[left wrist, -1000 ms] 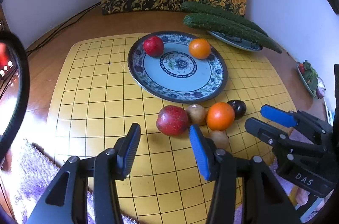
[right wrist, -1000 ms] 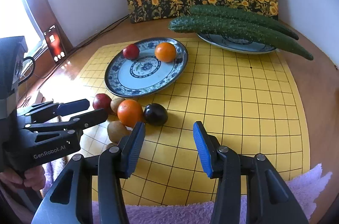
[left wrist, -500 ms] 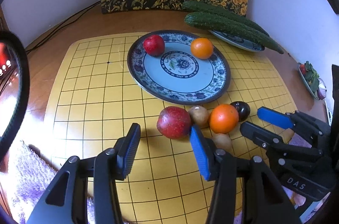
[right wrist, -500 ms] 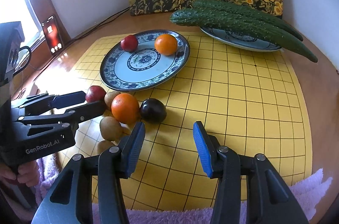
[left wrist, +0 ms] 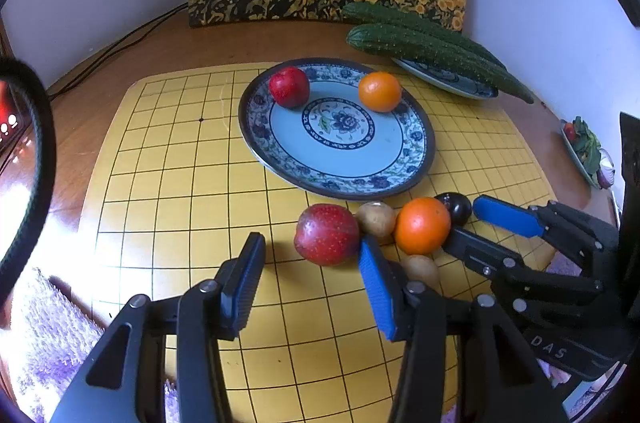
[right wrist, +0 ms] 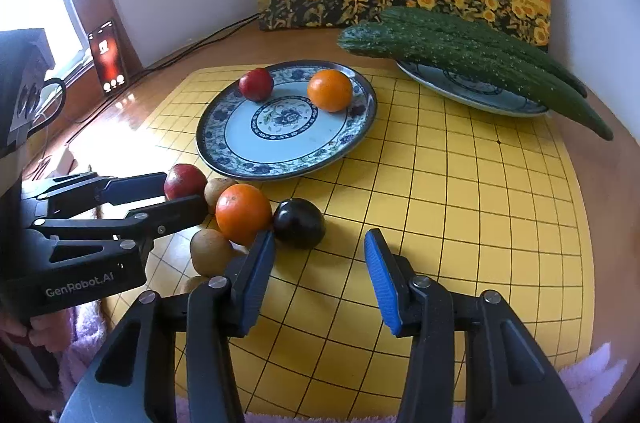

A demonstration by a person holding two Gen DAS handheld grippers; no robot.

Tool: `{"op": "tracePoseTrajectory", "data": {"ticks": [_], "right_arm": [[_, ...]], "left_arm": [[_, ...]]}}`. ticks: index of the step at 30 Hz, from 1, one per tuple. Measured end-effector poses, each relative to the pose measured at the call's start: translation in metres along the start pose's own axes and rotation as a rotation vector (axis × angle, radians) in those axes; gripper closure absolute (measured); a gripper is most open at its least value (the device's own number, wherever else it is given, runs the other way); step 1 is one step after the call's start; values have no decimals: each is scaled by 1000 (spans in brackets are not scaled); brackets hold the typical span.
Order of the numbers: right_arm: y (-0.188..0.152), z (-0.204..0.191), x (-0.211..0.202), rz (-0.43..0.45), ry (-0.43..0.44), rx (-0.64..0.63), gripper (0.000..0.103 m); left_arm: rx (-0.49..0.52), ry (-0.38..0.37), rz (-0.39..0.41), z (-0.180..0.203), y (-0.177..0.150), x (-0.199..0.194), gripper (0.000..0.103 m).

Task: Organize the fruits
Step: 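Move both tools back down to the remaining fruit pile, then grasp the second red apple with the left tool while the right tool grasps the dark plum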

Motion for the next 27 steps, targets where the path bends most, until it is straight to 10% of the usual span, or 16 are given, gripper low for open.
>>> {"op": "tracePoseTrajectory", "data": {"ticks": [7,27], "right_arm": [[3,-3,1,11,24,-16,66],[1,-7,-10,55,63,-20,77]], "left_arm": [[4,-21,10,-1,0,-2,71],[-9,-20,42,-5,-3,-17,71]]}}
Point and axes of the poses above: each gripper's, at about its wrist camera, not at the fingertips, and x roughly the way its jaws point, z to its right, y to its top, the point moved 3 cm from there along x, roughly the way its jaws point, and after that the axes turned 5 degrees about x, right-handed, at the moved point
